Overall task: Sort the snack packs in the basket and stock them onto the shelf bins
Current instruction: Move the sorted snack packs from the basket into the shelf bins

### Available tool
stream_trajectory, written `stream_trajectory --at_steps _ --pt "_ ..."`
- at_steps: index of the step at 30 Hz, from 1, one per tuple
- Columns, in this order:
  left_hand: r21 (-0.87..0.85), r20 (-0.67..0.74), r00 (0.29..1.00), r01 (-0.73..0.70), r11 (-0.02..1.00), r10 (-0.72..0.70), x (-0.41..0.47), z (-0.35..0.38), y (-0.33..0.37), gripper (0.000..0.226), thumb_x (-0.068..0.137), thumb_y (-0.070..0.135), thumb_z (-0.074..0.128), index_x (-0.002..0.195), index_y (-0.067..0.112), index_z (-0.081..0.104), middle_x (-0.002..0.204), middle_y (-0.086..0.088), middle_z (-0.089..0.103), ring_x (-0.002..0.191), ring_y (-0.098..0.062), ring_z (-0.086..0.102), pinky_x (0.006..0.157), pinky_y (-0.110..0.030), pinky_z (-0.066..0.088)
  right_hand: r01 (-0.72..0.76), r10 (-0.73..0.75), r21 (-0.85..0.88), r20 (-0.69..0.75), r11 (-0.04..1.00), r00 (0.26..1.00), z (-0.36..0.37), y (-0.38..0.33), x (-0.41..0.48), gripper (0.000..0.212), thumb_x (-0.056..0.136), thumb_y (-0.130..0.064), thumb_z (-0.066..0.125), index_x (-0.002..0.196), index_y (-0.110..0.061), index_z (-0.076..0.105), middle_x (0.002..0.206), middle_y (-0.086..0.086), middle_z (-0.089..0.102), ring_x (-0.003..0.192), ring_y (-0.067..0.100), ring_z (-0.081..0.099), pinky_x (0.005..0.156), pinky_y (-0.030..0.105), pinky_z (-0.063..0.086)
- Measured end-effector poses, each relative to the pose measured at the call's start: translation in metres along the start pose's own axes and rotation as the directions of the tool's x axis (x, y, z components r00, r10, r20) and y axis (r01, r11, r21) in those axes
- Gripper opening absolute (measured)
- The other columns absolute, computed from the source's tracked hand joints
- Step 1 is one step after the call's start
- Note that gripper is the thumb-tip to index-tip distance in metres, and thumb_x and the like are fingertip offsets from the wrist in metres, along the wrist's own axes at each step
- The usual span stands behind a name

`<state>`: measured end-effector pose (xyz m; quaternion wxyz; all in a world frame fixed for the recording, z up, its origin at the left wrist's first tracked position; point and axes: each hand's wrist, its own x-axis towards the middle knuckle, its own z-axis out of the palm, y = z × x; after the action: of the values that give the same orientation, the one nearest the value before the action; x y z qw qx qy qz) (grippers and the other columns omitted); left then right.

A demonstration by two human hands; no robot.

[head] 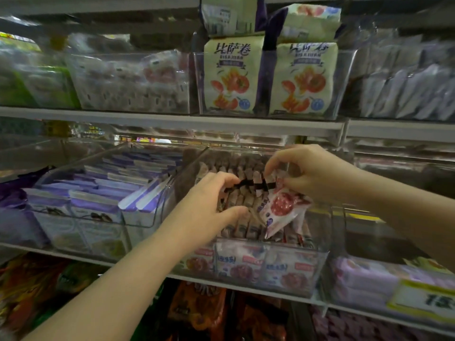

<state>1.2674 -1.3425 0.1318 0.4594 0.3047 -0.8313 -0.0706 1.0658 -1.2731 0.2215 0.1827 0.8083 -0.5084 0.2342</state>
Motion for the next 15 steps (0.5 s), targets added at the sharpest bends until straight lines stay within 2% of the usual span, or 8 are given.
stream_trajectory --at_steps 2,4,6,8,10,12,15 --pt "0.045 0.024 1.000 0.004 0.999 -0.005 -0.002 0.000 -0.006 0.043 0.085 0.048 0.064 0.124 0.043 0.048 0.115 0.029 0.045 0.106 0.009 0.045 0.088 -0.014 0.040 -0.048 0.047 -0.127 -0.014 0.991 0.999 0.001 0.003 0.004 0.029 0.083 -0.002 0.060 0.091 -0.027 0.073 0.086 -0.015 0.064 0.072 -0.008 0.057 0.074 0.010 0.049" --pt "0.044 0.092 0.996 0.006 0.999 -0.010 -0.006 0.003 -0.005 0.042 0.084 0.053 0.061 0.124 0.045 0.050 0.115 0.030 0.049 0.106 0.009 0.048 0.091 -0.021 0.046 -0.062 0.083 -0.211 0.091 0.976 0.992 0.008 0.005 0.007 0.030 0.083 -0.002 0.059 0.092 -0.026 0.074 0.091 -0.012 0.067 0.080 -0.001 0.059 0.081 0.019 0.052" --pt "0.023 0.169 0.986 -0.001 1.000 -0.003 -0.007 0.010 0.004 0.051 0.080 0.065 0.055 0.127 0.047 0.049 0.121 0.027 0.052 0.105 0.009 0.050 0.089 -0.022 0.048 -0.043 0.077 -0.232 0.144 0.972 0.987 0.018 0.004 0.009 0.032 0.083 -0.002 0.056 0.095 -0.027 0.074 0.095 -0.010 0.068 0.085 0.004 0.061 0.082 0.021 0.051" --pt "0.029 0.234 0.972 0.011 1.000 -0.017 -0.003 0.019 0.015 0.064 0.076 0.072 0.052 0.133 0.047 0.042 0.131 0.023 0.052 0.108 0.004 0.052 0.089 -0.027 0.051 -0.052 0.082 -0.208 0.140 0.977 0.987 0.022 0.004 0.010 0.033 0.085 -0.004 0.054 0.099 -0.028 0.072 0.096 -0.012 0.065 0.088 0.005 0.060 0.079 0.015 0.049" --pt "0.075 0.294 0.955 0.026 0.997 -0.047 0.003 0.026 0.024 0.068 0.079 0.068 0.055 0.139 0.043 0.036 0.137 0.015 0.051 0.113 -0.004 0.054 0.090 -0.033 0.052 -0.076 0.111 -0.204 0.166 0.976 0.980 0.019 0.007 0.010 0.032 0.088 -0.009 0.053 0.107 -0.030 0.069 0.101 -0.015 0.061 0.088 0.001 0.055 0.070 0.003 0.041" --pt "0.100 0.326 0.944 0.023 0.995 -0.054 0.009 0.032 0.029 0.064 0.083 0.059 0.058 0.140 0.037 0.037 0.134 0.009 0.054 0.111 -0.010 0.057 0.087 -0.035 0.054 -0.115 0.166 -0.201 0.254 0.973 0.953 0.015 0.010 0.010 0.032 0.092 -0.024 0.054 0.122 -0.030 0.061 0.105 -0.017 0.057 0.089 0.001 0.053 0.069 0.005 0.041" --pt "0.017 0.339 0.940 0.041 0.999 -0.044 0.015 0.037 0.033 0.048 0.084 0.050 0.064 0.126 0.033 0.051 0.116 0.011 0.062 0.095 -0.006 0.060 0.081 -0.033 0.056 -0.182 0.259 -0.206 0.456 0.962 0.851 0.008 0.010 0.007 0.048 0.085 -0.053 0.059 0.128 -0.032 0.051 0.110 -0.017 0.060 0.094 0.004 0.059 0.083 0.021 0.050"
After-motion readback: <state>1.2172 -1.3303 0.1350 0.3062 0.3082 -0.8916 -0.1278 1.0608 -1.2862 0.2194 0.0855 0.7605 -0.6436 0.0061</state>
